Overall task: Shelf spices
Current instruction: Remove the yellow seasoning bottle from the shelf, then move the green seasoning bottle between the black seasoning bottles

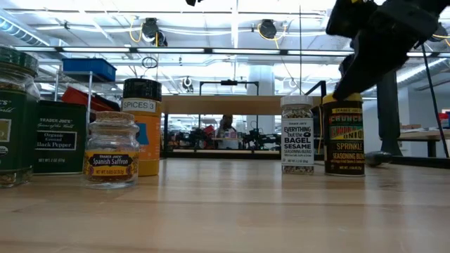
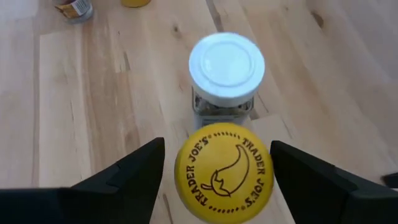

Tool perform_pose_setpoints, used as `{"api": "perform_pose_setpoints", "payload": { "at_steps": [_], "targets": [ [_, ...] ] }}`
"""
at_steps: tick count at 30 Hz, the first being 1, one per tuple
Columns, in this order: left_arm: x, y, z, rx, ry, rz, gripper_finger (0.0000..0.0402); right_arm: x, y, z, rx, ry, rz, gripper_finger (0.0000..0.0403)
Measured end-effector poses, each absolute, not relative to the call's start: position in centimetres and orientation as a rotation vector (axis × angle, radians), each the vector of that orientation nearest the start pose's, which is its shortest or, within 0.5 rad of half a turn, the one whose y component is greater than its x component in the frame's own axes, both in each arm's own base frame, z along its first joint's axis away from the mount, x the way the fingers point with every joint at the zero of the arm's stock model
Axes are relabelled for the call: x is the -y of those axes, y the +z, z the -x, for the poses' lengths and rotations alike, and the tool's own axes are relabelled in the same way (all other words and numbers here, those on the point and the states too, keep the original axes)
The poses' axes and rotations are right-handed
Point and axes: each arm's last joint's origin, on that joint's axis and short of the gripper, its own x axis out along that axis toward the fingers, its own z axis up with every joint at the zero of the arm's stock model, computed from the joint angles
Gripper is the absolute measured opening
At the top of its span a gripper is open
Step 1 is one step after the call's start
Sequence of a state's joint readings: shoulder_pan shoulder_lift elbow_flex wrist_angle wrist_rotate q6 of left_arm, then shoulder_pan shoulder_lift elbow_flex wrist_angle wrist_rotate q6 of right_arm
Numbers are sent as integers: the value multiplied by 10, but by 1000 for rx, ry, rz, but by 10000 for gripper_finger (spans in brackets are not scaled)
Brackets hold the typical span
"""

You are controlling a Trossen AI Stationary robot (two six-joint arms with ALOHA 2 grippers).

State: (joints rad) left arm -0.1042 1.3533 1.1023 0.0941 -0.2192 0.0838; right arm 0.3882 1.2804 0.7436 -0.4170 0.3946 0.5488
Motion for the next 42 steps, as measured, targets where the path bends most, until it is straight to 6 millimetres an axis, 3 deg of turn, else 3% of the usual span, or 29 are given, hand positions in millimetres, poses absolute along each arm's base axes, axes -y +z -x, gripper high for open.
{"api": "perform_pose_setpoints", "payload": {
  "at_steps": [9,16,25,36,42],
  "targets": [
    [42,343,-307,-165,60,-70,317,-83,246,-233,-853,-263,-111,279],
    [67,339,-301,-196,89,6,317,-90,280,-237,-784,-253,-66,279],
    [115,327,-278,-269,258,89,317,-117,282,-228,-760,-109,19,279],
    [169,313,-238,-364,195,189,317,-126,283,-226,-765,-39,-21,279],
    [193,290,-224,-461,200,269,317,-134,284,-223,-747,-4,-29,279]
  ]
}}
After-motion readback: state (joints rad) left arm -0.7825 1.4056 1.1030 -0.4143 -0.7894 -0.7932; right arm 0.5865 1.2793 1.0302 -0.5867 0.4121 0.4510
